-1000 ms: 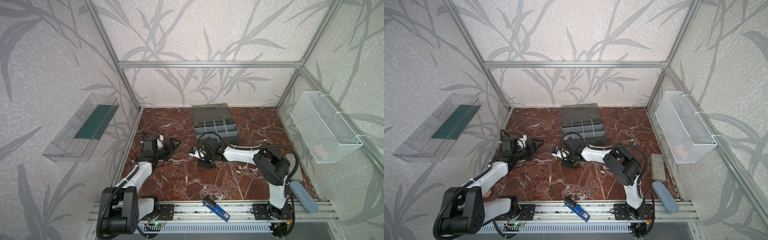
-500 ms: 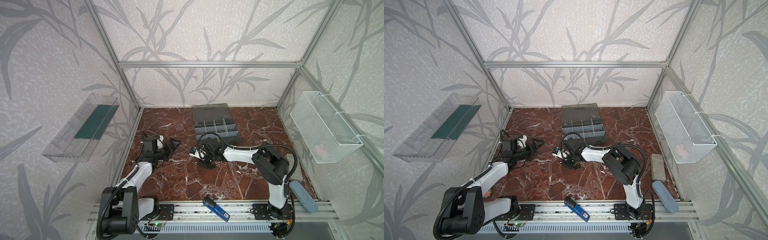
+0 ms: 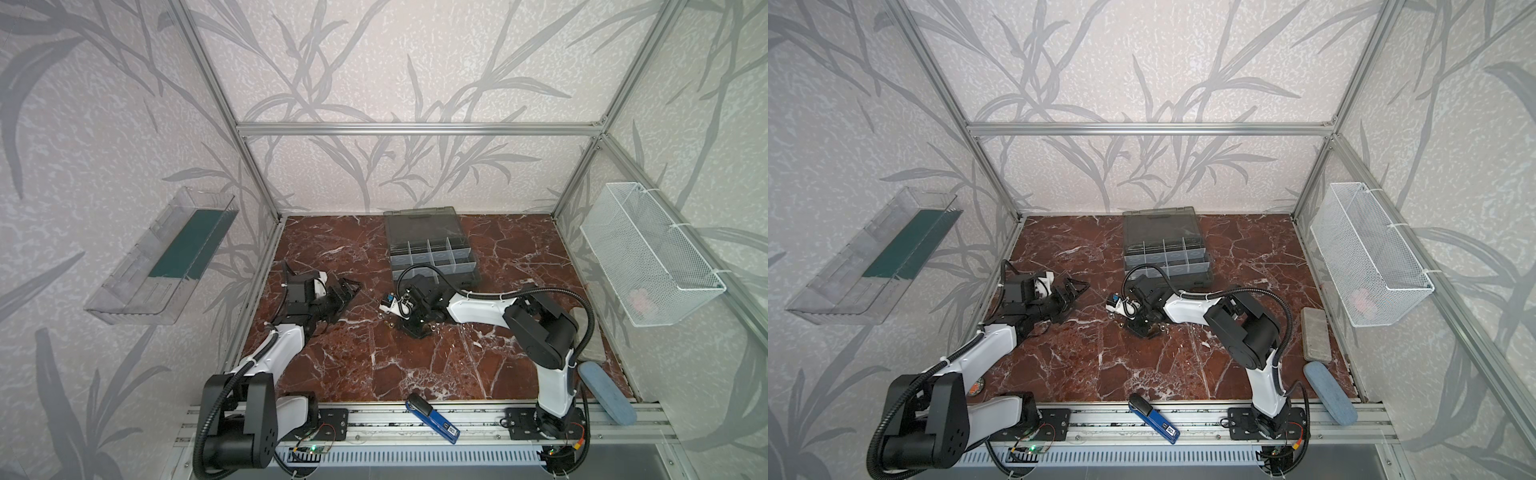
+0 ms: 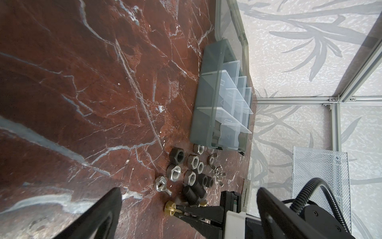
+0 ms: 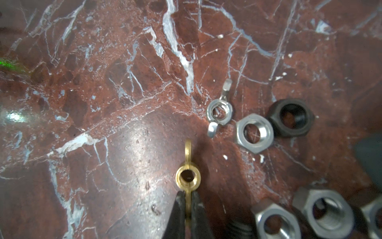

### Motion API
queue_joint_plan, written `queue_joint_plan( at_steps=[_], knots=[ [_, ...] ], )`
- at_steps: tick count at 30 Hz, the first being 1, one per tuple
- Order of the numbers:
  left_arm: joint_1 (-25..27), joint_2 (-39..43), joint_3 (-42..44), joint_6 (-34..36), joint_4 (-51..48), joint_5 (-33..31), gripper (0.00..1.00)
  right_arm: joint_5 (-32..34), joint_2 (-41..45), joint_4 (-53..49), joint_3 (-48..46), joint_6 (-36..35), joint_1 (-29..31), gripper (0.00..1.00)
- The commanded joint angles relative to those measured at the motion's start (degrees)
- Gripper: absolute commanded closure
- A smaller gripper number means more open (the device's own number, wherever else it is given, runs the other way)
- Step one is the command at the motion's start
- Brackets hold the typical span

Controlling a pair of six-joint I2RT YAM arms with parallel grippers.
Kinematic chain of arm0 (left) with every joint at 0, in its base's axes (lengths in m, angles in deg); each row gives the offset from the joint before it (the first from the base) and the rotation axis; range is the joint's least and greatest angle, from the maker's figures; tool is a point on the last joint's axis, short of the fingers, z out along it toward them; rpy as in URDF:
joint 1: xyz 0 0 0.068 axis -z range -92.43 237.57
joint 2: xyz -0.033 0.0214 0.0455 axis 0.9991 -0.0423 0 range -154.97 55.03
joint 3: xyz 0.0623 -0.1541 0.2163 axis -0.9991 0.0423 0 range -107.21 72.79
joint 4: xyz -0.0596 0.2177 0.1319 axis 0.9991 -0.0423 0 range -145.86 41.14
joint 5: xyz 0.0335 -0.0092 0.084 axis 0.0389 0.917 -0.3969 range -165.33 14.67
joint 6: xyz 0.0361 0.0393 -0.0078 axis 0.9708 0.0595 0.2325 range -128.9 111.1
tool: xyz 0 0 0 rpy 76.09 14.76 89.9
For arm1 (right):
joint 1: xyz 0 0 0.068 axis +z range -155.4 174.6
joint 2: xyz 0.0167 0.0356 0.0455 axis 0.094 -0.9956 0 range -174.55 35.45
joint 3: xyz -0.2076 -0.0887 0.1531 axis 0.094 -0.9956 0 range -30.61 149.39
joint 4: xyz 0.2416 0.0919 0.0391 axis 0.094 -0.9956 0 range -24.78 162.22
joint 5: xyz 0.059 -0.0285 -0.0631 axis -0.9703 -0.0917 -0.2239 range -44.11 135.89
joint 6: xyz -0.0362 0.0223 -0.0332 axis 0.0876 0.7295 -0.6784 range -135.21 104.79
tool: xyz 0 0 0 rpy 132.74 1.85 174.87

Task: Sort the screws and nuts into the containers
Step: 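Lower the right gripper and grasp the brass wing nut, then carry the brass wing nut into an organizer compartment and release it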

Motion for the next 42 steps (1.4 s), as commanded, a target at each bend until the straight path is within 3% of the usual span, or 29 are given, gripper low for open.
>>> queue_joint_plan(
  at_steps=[1,8,13,24,42],
  knots=[
    [-0.7,0.9,0.3,0.2,-0.5,0.3,0.01,-5.0,4.9,2.8,-2.0,3.4,-3.0,1.00],
    [-1.1,2.8,0.1,-0.1,-2.2,-1.0,0.01,-11.6,15.0,6.9,-0.8,12.7,-11.2,1.00],
    [-1.1,3.2,0.2,-0.2,-2.4,-1.3,0.00,-10.9,12.4,2.4,9.0,17.5,-16.3,1.00],
    [-1.1,4.9,0.9,0.1,-2.5,-0.8,0.00,0.1,-4.0,-7.8,27.0,12.7,-17.6,1.00],
    [-1.1,4.6,1.3,0.2,-2.6,-0.6,0.01,9.0,-11.0,-14.8,32.7,5.8,-14.5,1.00]
  ],
)
